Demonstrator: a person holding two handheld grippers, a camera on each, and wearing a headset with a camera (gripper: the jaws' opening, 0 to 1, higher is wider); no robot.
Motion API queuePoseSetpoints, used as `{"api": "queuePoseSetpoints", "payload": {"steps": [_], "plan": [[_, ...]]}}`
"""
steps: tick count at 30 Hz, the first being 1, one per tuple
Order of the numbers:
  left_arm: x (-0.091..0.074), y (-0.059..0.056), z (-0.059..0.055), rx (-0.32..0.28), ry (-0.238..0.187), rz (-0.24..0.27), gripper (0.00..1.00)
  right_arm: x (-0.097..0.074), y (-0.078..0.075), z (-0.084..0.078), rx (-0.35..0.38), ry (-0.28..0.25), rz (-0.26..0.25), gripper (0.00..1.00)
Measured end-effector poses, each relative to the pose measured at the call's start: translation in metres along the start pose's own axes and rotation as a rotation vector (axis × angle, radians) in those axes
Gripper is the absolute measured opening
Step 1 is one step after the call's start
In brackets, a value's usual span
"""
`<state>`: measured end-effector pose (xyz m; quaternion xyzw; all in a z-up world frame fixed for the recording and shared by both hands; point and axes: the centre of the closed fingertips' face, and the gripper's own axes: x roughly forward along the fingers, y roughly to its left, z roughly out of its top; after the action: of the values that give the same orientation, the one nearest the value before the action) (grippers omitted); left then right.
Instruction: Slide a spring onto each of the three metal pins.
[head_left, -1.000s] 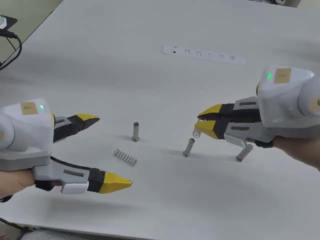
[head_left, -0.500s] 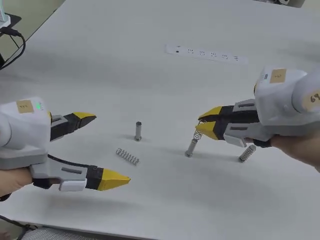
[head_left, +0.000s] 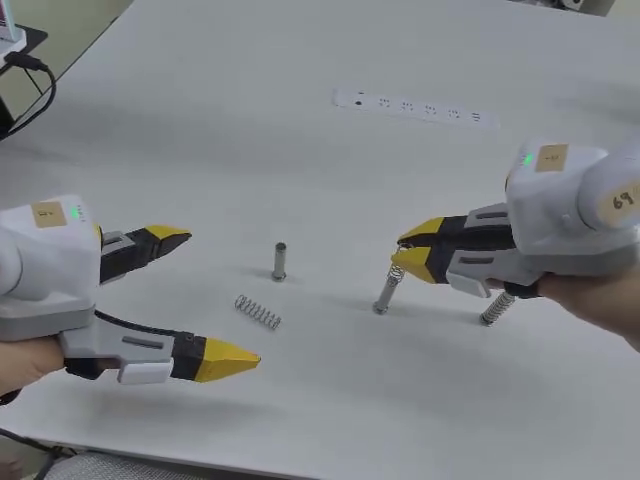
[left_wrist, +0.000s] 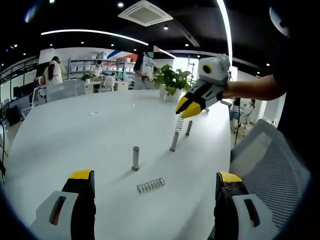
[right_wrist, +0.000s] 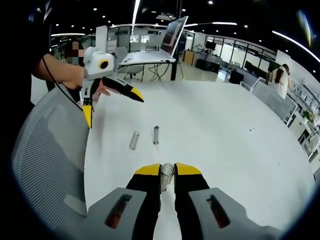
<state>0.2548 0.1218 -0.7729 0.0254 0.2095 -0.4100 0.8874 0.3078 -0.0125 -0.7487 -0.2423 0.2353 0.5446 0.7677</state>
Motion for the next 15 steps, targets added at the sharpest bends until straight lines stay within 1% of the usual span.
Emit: {"api": "queuePoseSetpoints", "payload": {"steps": [1,5,9,15], "plan": [[0.0,0.0,0.0,-0.001,0.0,0.0,0.98,0.001,0.001,-0.002,0.003,0.007,0.005,0.06],[-0.001,0.0,0.0,-0.003,-0.002,0.002,0.98,0.002,0.0,-0.004,0.006,0.01,0.006,0.06],[-0.001,0.0,-0.001,-0.007,0.0,0.003,0.98,0.005,0.0,-0.008,-0.004,0.017,0.004,0.06],[-0.002,0.0,-0.002,-0.008,0.002,0.004,0.98,0.01,-0.001,-0.014,0.009,0.023,0.005,0.06]]}}
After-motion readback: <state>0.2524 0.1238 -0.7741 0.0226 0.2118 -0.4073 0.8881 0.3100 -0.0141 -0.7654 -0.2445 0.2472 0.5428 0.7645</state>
